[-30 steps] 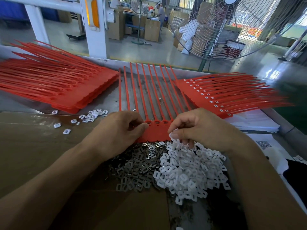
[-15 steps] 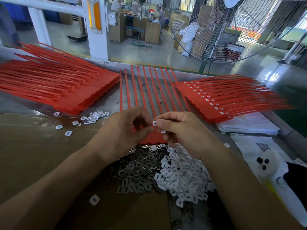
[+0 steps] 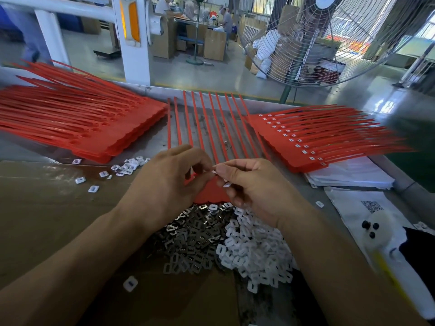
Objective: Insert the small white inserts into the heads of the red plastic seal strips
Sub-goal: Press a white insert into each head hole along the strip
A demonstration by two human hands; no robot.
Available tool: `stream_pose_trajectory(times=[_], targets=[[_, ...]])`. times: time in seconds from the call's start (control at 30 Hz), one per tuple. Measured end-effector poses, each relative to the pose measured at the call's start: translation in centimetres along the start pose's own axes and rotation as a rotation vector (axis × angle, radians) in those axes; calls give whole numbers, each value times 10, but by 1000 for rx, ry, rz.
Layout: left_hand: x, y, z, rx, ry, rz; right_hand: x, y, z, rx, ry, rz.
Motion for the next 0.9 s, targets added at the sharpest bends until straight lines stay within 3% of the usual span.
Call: stream_pose_trajectory(times=[0.3, 0.63, 0.8, 0.9], targets=[[-6, -7, 17, 154, -73, -4, -1, -8, 12, 80, -179, -116], [2, 1, 4, -11, 63, 37, 0, -9, 12, 60, -153, -127], [22, -10, 54, 245, 75, -45, 15, -10, 11, 59, -199, -238], [27, -16, 76, 356, 125, 19, 19, -10, 10, 40, -232, -272]])
Point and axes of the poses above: each hand's wrist, its own y-axis towards the middle knuckle, its own x-axis out of the back of the hand, z = x × y, the point moved 10 cm from there along y, towards the middle knuckle, and after that the axes turned 12 degrees about -x, right-handed, at the moved point
